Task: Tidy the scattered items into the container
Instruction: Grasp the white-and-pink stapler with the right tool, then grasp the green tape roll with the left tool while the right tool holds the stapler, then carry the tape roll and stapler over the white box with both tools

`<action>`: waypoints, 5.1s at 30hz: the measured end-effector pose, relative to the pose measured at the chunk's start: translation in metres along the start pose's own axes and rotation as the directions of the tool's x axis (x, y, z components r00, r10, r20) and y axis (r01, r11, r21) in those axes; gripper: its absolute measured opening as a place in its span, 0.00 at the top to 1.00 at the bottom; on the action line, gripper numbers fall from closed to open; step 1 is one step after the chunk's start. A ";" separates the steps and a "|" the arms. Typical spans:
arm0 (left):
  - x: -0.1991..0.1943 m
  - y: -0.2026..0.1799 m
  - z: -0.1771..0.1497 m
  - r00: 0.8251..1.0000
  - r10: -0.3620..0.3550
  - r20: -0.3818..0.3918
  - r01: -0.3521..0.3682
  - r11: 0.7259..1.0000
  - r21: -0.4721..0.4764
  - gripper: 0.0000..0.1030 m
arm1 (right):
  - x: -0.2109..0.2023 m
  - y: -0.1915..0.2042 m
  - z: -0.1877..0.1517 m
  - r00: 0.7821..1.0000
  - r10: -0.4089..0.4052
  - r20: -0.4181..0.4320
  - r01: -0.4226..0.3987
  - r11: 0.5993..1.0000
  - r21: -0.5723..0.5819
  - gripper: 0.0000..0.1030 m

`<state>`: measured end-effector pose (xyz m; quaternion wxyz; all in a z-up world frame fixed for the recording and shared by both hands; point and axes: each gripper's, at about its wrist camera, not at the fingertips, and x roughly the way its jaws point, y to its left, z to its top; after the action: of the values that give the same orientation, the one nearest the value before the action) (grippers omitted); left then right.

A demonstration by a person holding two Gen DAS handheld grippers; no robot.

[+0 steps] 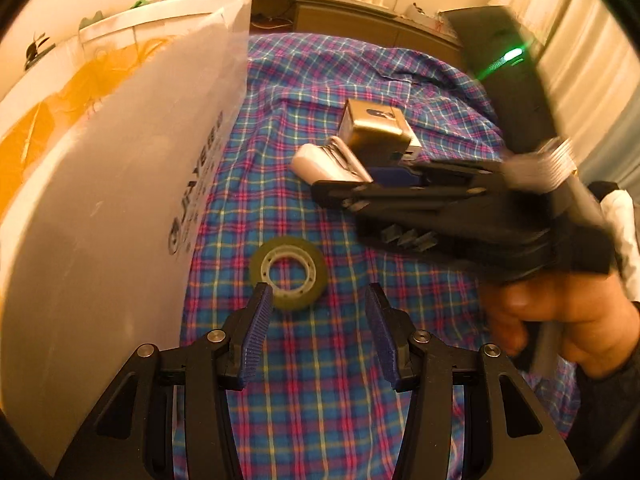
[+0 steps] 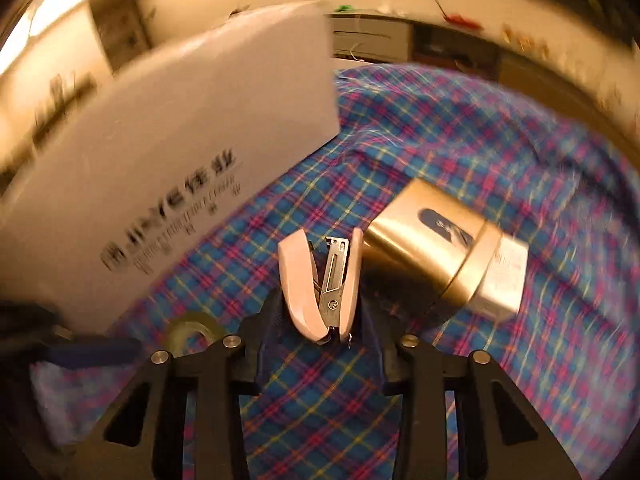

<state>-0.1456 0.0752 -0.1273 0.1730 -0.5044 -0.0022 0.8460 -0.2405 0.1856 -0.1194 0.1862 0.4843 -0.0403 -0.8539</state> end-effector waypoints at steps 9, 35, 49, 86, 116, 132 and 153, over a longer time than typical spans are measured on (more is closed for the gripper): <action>0.009 0.003 0.000 0.998 -0.012 0.054 0.011 1.000 0.009 0.48 | -0.046 -0.076 -0.040 0.979 0.202 0.009 -0.179 0.846 0.503 0.46; 0.005 0.013 -0.005 0.996 0.004 0.091 -0.003 1.000 -0.018 0.74 | -0.042 -0.013 -0.033 0.992 -0.123 0.000 0.123 0.989 0.079 0.76; -0.011 -0.007 -0.001 0.996 0.021 0.091 -0.029 0.996 0.086 0.53 | -0.036 -0.024 -0.033 0.995 -0.101 -0.018 0.102 0.988 0.115 0.76; -0.062 -0.011 -0.025 0.999 0.048 0.017 -0.049 0.996 0.076 0.87 | -0.086 0.031 -0.062 0.997 -0.057 0.055 0.055 0.998 0.025 0.76; -0.140 0.001 -0.078 0.993 -0.001 0.121 -0.005 0.999 0.045 0.87 | -0.139 0.117 -0.137 0.990 -0.069 0.121 0.070 0.997 -0.008 0.76; -0.183 0.018 -0.086 0.979 -0.041 0.198 0.041 0.999 0.004 0.87 | -0.168 0.157 -0.126 0.986 -0.043 0.159 0.055 0.996 -0.076 0.76; -0.228 0.076 -0.084 0.956 -0.034 0.290 0.061 0.994 -0.087 0.87 | -0.176 0.211 -0.092 0.985 -0.011 0.170 0.046 0.978 -0.203 0.76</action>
<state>0.0024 -0.0782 0.0125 0.1668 -0.3831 -0.0799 0.9050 -0.0230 0.0635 0.0280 0.2189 0.3893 0.0397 -0.8938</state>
